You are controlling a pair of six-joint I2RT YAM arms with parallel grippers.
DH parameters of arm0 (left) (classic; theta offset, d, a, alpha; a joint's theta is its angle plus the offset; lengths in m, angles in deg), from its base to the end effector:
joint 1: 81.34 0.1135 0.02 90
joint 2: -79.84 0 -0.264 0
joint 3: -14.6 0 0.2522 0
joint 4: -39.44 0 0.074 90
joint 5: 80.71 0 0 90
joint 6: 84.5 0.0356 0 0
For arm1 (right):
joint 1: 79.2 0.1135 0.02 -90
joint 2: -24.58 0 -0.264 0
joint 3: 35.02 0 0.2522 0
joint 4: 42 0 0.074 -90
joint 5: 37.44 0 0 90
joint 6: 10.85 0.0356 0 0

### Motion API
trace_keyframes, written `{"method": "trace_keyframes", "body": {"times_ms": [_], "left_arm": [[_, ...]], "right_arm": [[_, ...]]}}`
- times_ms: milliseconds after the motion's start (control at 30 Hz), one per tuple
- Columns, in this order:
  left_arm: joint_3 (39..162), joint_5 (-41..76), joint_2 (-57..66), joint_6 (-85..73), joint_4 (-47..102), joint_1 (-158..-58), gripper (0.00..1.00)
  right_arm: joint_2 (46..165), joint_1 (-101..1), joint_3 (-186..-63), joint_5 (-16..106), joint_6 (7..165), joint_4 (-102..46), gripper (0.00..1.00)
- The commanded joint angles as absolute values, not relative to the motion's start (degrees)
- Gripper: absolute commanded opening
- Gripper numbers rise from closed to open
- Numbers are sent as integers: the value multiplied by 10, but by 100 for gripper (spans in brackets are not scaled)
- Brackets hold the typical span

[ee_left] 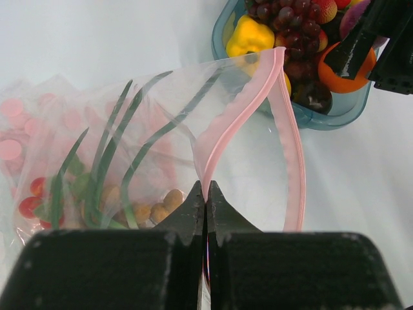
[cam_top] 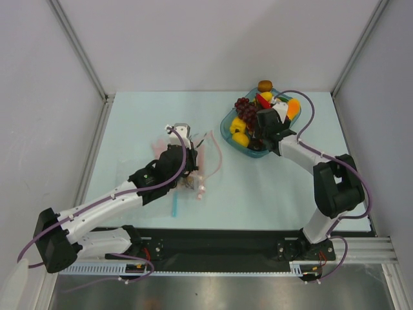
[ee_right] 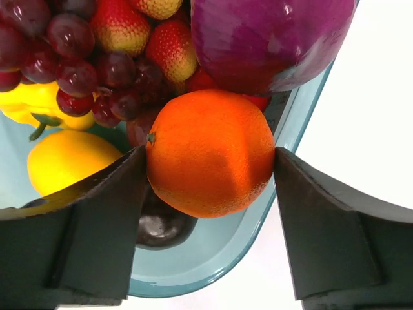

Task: Place the food in the zip-top bag and seal the zipper
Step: Pick up the fake fruit from the bin.

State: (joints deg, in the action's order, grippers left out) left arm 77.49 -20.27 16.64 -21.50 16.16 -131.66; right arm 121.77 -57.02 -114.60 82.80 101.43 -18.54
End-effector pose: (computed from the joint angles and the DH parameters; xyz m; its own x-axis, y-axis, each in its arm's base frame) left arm 0.1727 -0.1807 0.3058 -0.4005 -0.1357 -0.9062 0.2233 0.9447 -0.2401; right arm 0.3516 0.1240 0.2303 -0.5533 0.1281 -0.8231 0.2542 0.9669 -0.0203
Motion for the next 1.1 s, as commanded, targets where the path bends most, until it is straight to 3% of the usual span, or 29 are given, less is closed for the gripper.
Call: {"method": "trace_keyframes", "body": {"times_ms": [0, 133, 467, 633, 733, 1067], "left_arm": [[776, -199, 175, -226, 181, -1313, 0], [776, -204, 171, -229, 181, -1313, 0], [785, -211, 155, -234, 172, -1313, 0], [783, -214, 154, -233, 173, -1313, 0], [784, -215, 151, -232, 176, -1313, 0], [786, -212, 154, -231, 168, -1313, 0]], "right_arm": [[1214, -578, -1169, 817, 1035, -182, 75], [1178, -578, -1153, 799, 1037, -180, 65], [992, -538, -1070, 698, 1040, -170, 63], [883, -491, -981, 631, 1023, -239, 63], [831, -464, -923, 588, 1008, -309, 56], [749, -370, -853, 477, 937, -441, 50]]}}
